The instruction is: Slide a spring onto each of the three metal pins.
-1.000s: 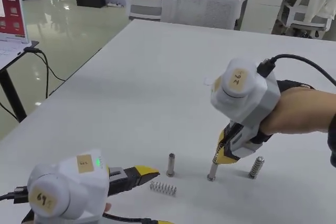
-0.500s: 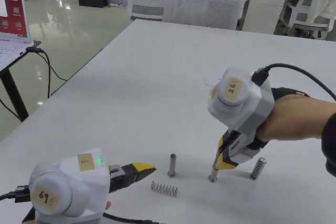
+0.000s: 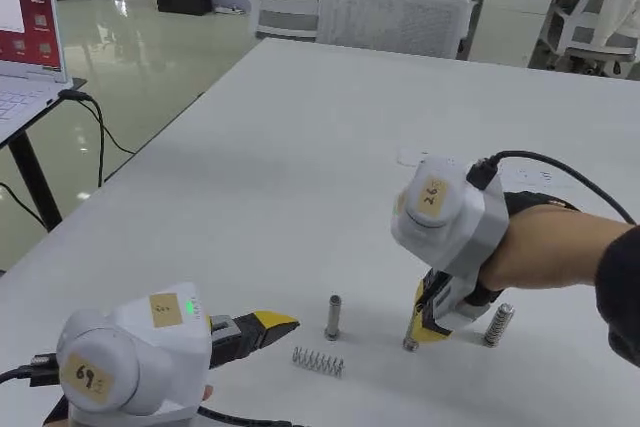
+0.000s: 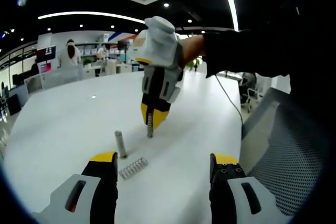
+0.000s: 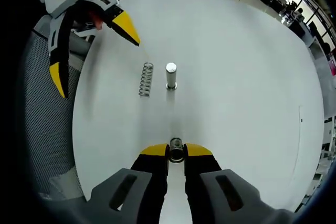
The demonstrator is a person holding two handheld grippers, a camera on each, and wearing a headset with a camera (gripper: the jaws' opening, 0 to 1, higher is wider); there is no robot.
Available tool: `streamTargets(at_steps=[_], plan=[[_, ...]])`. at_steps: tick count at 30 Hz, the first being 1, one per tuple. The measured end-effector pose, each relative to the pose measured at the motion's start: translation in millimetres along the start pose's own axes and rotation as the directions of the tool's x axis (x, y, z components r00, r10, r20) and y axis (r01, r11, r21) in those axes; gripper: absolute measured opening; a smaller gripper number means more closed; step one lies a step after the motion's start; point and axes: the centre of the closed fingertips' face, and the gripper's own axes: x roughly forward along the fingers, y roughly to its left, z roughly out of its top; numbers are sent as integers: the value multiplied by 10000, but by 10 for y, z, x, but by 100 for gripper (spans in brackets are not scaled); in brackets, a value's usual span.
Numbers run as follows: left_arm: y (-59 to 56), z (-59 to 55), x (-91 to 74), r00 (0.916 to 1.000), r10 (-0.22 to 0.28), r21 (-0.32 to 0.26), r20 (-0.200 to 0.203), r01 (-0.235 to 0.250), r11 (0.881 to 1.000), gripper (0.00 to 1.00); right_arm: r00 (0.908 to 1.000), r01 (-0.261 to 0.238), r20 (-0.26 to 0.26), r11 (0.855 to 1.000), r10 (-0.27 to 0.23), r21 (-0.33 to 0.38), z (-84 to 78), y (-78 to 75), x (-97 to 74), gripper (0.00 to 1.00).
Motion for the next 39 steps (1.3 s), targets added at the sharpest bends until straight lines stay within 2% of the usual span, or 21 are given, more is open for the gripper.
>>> streamTargets(at_steps=[8,17,24,33,39], plan=[[3,-16,-9,10000,41,-15,-11,-41,10000,66,10000,21,-81,9998,-19,175,-38,-51,61,8],[11,-25,-12,10000,65,-25,-14,-65,10000,66,9995,309,-67,9983,-306,494,-63,-179,52,8],[7,-31,-16,10000,56,-23,-33,-56,10000,65,9994,360,-44,9969,-358,706,-60,-208,55,9],[14,-32,-25,10000,90,-11,-34,-90,10000,65,9992,379,-176,9977,-370,553,-82,-207,71,9],[15,-34,-29,9999,102,-17,-34,-102,9999,65,9989,403,-253,9982,-392,452,-106,-206,75,15]])
